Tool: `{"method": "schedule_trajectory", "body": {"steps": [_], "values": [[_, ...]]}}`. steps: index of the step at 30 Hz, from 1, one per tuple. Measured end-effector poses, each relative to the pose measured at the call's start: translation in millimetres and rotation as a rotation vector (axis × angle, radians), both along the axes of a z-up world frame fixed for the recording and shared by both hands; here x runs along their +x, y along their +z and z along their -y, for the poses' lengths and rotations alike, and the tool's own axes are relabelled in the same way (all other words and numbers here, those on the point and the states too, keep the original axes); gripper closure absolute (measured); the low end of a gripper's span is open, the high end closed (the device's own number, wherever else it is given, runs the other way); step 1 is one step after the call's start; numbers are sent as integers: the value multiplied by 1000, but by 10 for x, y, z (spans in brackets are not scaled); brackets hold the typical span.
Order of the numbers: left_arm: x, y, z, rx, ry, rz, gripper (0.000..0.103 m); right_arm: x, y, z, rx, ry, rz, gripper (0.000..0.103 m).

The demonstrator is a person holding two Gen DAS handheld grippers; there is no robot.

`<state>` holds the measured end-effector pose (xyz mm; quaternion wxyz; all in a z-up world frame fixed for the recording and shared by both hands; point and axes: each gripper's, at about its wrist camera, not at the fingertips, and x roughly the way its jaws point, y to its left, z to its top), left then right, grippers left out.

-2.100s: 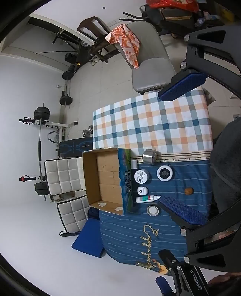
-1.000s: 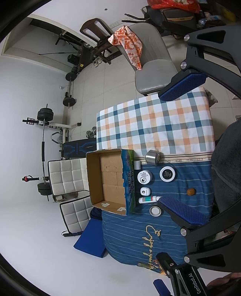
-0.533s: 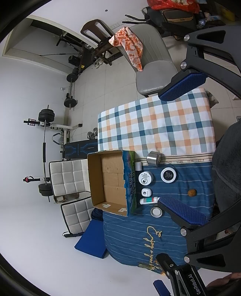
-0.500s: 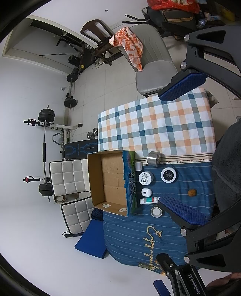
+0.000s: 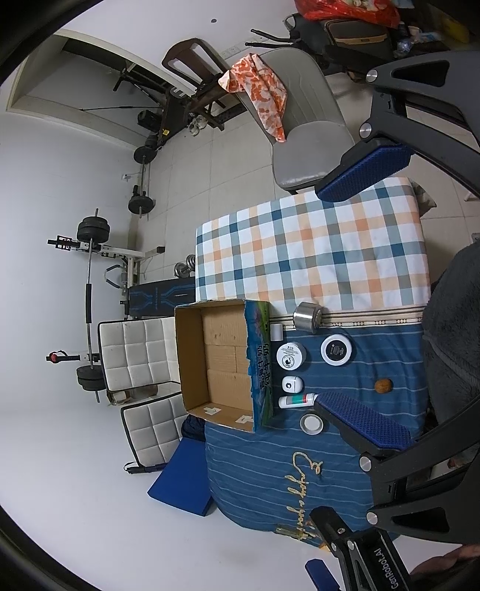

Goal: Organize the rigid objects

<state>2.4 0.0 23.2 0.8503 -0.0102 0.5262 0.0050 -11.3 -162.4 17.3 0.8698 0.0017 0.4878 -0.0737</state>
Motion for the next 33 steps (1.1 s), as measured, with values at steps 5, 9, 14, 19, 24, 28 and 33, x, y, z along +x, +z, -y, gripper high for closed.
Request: {"method": "schedule_trajectory", "body": {"steps": [5,9,14,19,24,28,33], "values": [[1,-3,-2,0,-3,-4,0,4,2,1,5,-1,1,0],[0,1,-5,-2,-7,-5,0,3,-22,-29,8,3,-1,0],[6,-4,4,-8,-5,-8,0,2,-26,-45,9,2,0,0],[94,-154,5,2,1,-18,0,60,-123,-19,26,-4,-13,0],[422,-612,-154,14,60,-77,0,414,-586,57,69,20,-87,0],[687,-1210,-248,44,101,-165,0,818,-1365,73,129,45,-245,0],[974,-2071,-131,70,96,-303,0,1253,-2413,121,124,29,-393,0]]}}
